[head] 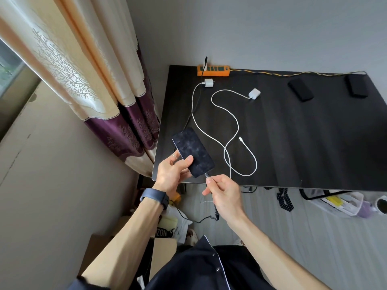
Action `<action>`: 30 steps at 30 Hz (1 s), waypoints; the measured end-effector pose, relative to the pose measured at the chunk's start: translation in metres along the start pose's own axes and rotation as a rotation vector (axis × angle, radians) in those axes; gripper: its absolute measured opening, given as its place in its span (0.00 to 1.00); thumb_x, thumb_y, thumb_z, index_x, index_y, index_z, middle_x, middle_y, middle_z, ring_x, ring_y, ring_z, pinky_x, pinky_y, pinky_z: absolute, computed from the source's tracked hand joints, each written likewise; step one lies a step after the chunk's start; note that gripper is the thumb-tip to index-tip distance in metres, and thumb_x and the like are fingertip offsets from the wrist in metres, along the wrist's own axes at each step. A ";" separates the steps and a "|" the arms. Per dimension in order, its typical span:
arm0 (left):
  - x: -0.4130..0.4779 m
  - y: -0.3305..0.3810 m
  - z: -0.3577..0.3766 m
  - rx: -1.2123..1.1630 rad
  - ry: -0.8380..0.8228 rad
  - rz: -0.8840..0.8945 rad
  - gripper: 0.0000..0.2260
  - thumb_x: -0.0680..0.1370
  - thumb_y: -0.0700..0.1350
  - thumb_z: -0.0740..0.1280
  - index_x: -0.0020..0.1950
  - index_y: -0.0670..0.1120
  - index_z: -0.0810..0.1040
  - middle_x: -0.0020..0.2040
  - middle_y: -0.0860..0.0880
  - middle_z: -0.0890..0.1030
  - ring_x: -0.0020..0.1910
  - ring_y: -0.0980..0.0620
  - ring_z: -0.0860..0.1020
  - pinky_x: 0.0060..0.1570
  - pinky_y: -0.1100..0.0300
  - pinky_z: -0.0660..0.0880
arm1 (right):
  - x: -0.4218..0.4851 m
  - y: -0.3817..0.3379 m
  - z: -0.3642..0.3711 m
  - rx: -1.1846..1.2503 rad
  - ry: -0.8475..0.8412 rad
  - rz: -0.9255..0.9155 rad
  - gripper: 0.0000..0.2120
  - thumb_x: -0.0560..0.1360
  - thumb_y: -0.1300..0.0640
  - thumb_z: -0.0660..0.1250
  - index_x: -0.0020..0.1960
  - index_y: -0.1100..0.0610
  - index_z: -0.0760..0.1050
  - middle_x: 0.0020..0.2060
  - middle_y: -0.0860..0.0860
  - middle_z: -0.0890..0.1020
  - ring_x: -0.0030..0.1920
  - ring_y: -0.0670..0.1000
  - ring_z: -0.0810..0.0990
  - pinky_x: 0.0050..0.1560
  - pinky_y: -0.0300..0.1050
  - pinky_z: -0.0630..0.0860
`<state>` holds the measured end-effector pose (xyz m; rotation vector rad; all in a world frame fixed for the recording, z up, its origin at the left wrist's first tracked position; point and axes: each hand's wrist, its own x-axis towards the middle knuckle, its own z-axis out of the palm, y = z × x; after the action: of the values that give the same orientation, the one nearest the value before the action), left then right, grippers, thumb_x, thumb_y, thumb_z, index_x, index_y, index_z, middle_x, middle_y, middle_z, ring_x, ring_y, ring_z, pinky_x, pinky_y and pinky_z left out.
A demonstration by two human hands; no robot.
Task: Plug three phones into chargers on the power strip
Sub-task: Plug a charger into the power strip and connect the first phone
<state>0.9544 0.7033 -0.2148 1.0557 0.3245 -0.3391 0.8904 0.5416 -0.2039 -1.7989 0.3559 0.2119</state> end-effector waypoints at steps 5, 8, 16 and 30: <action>-0.002 0.001 -0.005 -0.015 0.045 -0.027 0.17 0.79 0.36 0.68 0.67 0.43 0.76 0.55 0.40 0.85 0.51 0.39 0.85 0.44 0.56 0.82 | 0.003 0.002 0.006 0.004 -0.020 0.011 0.07 0.80 0.54 0.66 0.44 0.53 0.78 0.34 0.49 0.86 0.25 0.43 0.69 0.34 0.44 0.68; -0.001 -0.002 -0.011 -0.026 0.047 -0.042 0.15 0.79 0.36 0.69 0.66 0.43 0.77 0.55 0.39 0.85 0.51 0.38 0.84 0.43 0.55 0.82 | 0.006 0.006 0.008 -0.007 -0.059 0.030 0.07 0.80 0.53 0.66 0.45 0.53 0.79 0.34 0.48 0.87 0.27 0.46 0.72 0.33 0.43 0.72; 0.006 -0.013 -0.057 0.233 0.017 -0.366 0.15 0.77 0.34 0.70 0.62 0.41 0.80 0.56 0.37 0.84 0.54 0.39 0.83 0.52 0.44 0.82 | 0.034 0.030 0.018 0.086 -0.362 0.403 0.09 0.79 0.51 0.69 0.57 0.53 0.78 0.50 0.52 0.87 0.45 0.52 0.88 0.49 0.47 0.82; 0.065 -0.058 -0.113 1.668 0.324 -0.109 0.23 0.76 0.58 0.68 0.62 0.44 0.71 0.67 0.43 0.67 0.65 0.38 0.68 0.57 0.46 0.73 | 0.091 0.078 0.076 -0.184 -0.294 0.432 0.04 0.80 0.57 0.66 0.46 0.53 0.72 0.42 0.53 0.84 0.37 0.50 0.85 0.40 0.44 0.73</action>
<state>0.9776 0.7700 -0.3392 2.7551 0.3638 -0.5375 0.9512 0.5862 -0.3243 -1.8193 0.5235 0.8257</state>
